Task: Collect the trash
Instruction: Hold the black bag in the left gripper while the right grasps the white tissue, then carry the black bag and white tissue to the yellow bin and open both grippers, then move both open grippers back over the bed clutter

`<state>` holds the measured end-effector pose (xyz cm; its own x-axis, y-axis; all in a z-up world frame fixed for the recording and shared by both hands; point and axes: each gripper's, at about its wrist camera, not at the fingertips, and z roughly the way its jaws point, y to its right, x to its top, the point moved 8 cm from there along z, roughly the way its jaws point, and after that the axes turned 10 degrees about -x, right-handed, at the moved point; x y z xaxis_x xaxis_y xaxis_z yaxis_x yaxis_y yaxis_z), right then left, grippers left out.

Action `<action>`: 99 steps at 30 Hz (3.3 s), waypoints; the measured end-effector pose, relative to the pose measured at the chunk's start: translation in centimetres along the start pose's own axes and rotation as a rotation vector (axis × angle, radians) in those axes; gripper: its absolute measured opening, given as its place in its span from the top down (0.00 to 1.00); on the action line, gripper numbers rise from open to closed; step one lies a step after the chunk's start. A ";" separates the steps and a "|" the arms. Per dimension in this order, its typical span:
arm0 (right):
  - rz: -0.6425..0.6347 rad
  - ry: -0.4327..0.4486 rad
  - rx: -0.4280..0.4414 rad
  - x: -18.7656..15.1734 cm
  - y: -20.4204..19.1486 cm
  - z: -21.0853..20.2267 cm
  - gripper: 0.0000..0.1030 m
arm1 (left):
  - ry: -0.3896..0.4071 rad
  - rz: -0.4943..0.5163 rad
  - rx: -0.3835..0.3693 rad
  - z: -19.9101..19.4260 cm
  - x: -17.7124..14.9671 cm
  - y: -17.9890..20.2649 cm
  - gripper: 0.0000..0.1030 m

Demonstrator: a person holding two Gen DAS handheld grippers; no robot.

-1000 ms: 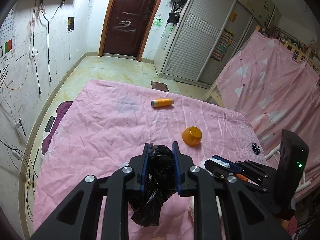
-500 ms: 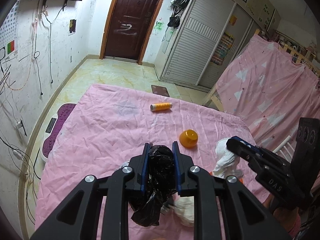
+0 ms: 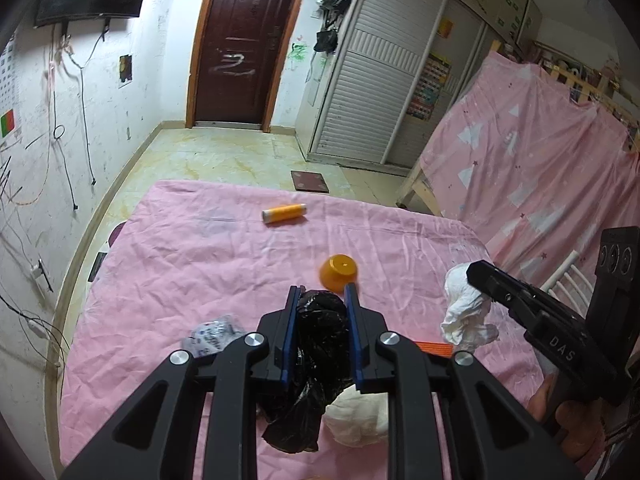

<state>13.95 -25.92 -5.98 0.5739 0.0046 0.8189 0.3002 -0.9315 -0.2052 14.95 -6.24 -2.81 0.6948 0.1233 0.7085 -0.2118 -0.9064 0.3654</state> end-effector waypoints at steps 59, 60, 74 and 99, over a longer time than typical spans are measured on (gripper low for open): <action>0.477 0.231 -0.660 -4.0 33.1 -15.7 0.47 | -0.298 0.375 -0.241 15.3 -6.4 31.8 0.86; 0.491 0.248 -0.664 -4.1 33.3 -16.2 0.47 | -0.302 0.375 -0.252 15.5 -6.5 32.4 0.86; 0.564 0.310 -0.675 -4.9 35.8 -18.8 0.40 | -0.251 0.269 -0.429 17.7 -5.9 37.5 0.36; 0.456 0.300 -0.584 -2.1 30.7 -15.7 0.28 | -0.178 0.218 -0.370 12.9 -2.9 31.2 0.34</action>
<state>9.95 -60.24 -5.57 0.2892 -0.4438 0.8482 -0.4102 -0.8580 -0.3091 15.19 -40.06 -1.23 0.7071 -0.1549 0.6899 -0.5746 -0.6946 0.4329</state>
